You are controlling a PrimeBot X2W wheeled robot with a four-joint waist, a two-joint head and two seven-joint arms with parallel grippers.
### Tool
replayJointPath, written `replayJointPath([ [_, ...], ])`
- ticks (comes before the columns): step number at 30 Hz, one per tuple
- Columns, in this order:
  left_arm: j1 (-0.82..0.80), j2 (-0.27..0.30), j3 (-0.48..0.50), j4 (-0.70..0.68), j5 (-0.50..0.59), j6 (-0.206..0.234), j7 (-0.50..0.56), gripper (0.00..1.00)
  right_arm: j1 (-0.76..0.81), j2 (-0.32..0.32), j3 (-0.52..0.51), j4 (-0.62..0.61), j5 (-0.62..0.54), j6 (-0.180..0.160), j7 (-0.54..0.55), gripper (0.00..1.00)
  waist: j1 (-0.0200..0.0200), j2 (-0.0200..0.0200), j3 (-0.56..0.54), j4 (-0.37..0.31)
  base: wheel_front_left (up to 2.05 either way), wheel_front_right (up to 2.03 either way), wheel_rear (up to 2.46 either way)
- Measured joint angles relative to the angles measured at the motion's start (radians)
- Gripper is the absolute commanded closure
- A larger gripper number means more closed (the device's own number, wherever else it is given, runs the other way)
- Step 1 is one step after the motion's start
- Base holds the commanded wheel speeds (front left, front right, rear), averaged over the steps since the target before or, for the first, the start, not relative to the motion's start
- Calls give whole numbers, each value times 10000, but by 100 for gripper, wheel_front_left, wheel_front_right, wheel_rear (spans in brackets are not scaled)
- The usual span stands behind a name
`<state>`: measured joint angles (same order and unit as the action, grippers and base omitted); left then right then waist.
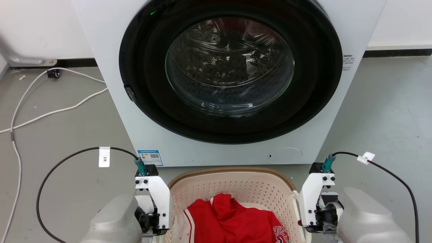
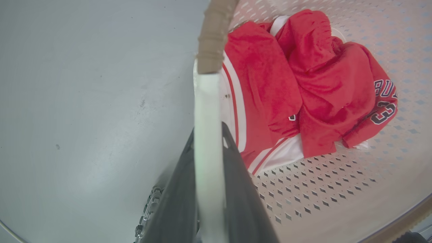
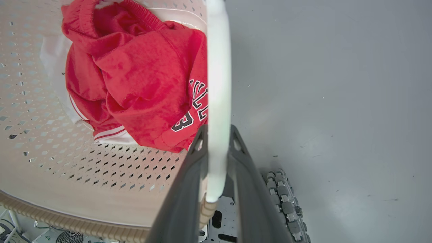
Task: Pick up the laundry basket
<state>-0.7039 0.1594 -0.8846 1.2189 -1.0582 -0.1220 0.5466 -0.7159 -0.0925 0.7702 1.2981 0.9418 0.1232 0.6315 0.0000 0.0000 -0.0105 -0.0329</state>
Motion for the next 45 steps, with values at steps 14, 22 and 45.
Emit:
replayJointPath([
  [14, -1, -23, -174, 92, -211, 0, -58, 100, 1, 12, -150, 0, -176, 0, 50, 100, 0, 0, 17, -2, 0, 0, 0],
  [22, -1, -23, -263, 121, -320, 0, -128, 100, 1, 25, -230, 0, -280, 0, 115, 100, 0, 0, 31, -20, 0, 0, 0],
  [45, -4, -21, -523, 192, -639, 0, -165, 100, 1, 65, -543, 0, -550, 0, 236, 100, 0, 0, 18, -56, 0, 0, 0],
])
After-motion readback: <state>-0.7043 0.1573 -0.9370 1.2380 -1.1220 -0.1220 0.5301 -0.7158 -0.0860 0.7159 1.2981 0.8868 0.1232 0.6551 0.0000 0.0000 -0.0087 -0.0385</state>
